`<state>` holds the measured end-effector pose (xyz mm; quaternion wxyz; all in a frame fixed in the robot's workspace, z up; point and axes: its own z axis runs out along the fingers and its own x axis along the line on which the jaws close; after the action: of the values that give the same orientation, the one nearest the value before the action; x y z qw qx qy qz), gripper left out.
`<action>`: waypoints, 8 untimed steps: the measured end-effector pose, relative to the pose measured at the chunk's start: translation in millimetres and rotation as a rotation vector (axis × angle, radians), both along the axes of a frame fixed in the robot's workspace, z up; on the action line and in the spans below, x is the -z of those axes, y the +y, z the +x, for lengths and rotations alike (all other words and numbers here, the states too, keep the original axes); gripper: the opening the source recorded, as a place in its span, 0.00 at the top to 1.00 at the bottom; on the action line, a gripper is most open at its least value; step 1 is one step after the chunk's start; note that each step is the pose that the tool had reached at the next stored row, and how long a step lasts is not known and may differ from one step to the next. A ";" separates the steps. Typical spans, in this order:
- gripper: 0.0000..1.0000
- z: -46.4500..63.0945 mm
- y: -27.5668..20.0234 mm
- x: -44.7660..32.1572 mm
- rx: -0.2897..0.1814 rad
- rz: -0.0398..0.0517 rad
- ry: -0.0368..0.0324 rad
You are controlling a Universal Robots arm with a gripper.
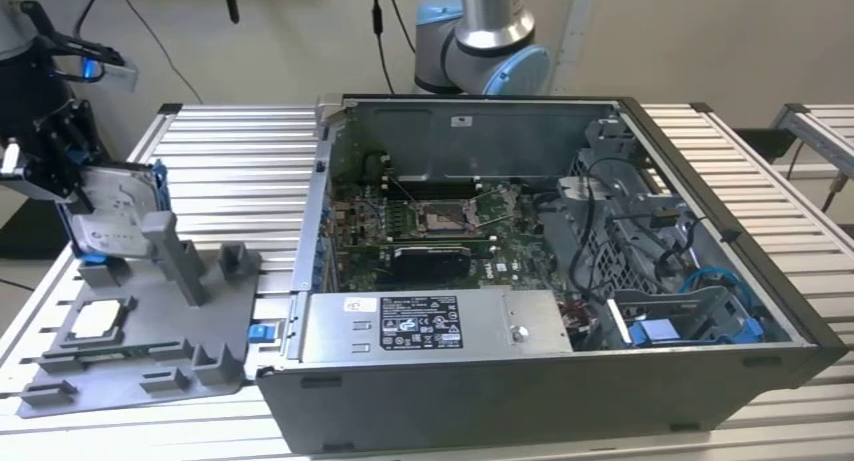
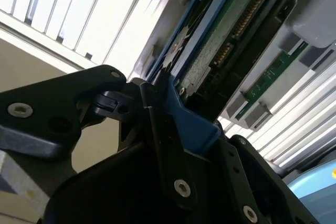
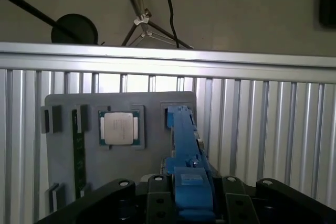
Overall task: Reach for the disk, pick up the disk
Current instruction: 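Pick up the disk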
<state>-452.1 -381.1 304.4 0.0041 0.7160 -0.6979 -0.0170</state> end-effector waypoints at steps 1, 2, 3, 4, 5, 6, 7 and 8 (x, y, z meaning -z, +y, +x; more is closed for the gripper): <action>1.00 0.0 0.0 -1.6 0.000 0.0000 0.0000; 1.00 0.0 0.0 -3.2 0.000 0.0000 0.0000; 1.00 0.1 -0.1 -4.6 0.000 0.0000 -0.0001; 1.00 0.0 0.0 -5.8 0.000 0.0000 0.0000; 1.00 0.0 0.0 -6.8 0.000 0.0000 0.0000; 1.00 0.0 0.0 -7.7 0.000 0.0000 -0.0001; 1.00 0.0 0.0 -8.5 0.000 0.0000 -0.0001; 1.00 0.0 0.0 -9.2 0.000 0.0000 -0.0001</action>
<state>-452.1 -381.1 313.6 0.0040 0.7160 -0.6979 -0.0170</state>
